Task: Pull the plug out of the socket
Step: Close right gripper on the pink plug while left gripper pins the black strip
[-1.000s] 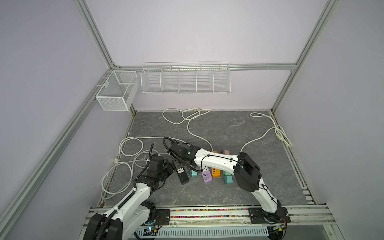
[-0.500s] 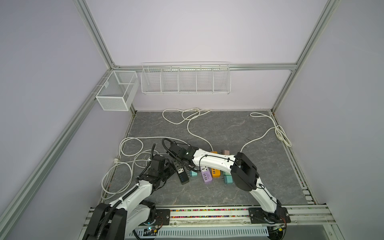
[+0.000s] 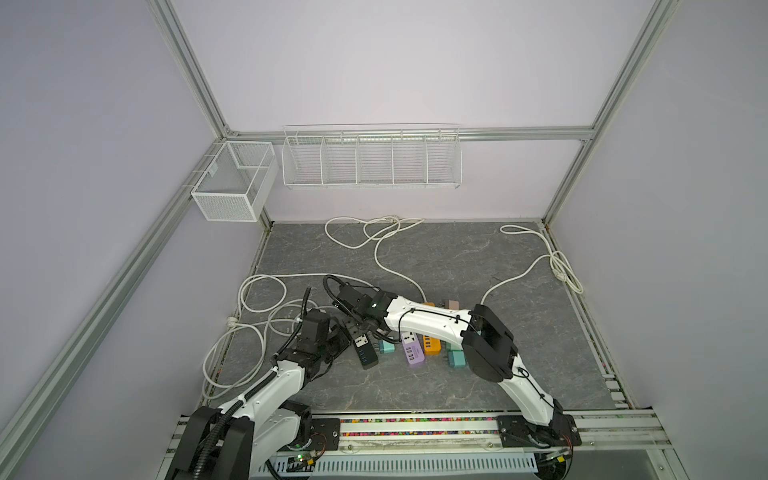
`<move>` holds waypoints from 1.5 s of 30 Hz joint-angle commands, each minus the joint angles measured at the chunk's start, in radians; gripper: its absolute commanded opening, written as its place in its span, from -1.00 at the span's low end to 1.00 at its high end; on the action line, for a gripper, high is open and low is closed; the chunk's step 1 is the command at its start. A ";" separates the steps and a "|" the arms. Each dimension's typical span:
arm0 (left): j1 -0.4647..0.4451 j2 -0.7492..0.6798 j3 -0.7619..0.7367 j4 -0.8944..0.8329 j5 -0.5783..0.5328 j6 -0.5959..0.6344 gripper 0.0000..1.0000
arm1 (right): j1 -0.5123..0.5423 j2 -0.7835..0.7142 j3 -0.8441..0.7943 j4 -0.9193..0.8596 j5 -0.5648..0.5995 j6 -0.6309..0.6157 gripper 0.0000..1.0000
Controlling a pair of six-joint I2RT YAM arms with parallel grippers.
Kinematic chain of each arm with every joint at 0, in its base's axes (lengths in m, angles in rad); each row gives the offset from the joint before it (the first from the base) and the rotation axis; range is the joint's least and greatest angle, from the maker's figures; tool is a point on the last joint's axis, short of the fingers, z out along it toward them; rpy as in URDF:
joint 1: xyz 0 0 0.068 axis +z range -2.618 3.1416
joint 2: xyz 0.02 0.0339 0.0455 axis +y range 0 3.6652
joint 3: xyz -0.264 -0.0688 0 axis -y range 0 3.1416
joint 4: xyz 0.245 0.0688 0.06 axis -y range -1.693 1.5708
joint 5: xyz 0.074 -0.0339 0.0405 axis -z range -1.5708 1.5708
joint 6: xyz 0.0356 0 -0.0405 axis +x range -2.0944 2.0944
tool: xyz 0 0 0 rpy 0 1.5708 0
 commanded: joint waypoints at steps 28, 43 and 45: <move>-0.005 0.090 -0.054 -0.042 -0.033 -0.025 -0.54 | -0.034 -0.042 -0.033 0.028 -0.044 -0.019 -0.61; -0.005 0.152 -0.064 -0.047 -0.061 -0.038 -0.54 | -0.035 -0.090 -0.069 0.050 -0.026 -0.013 -0.61; -0.006 0.157 -0.063 -0.041 -0.062 -0.039 -0.54 | -0.040 -0.098 -0.082 0.054 -0.017 -0.018 -0.61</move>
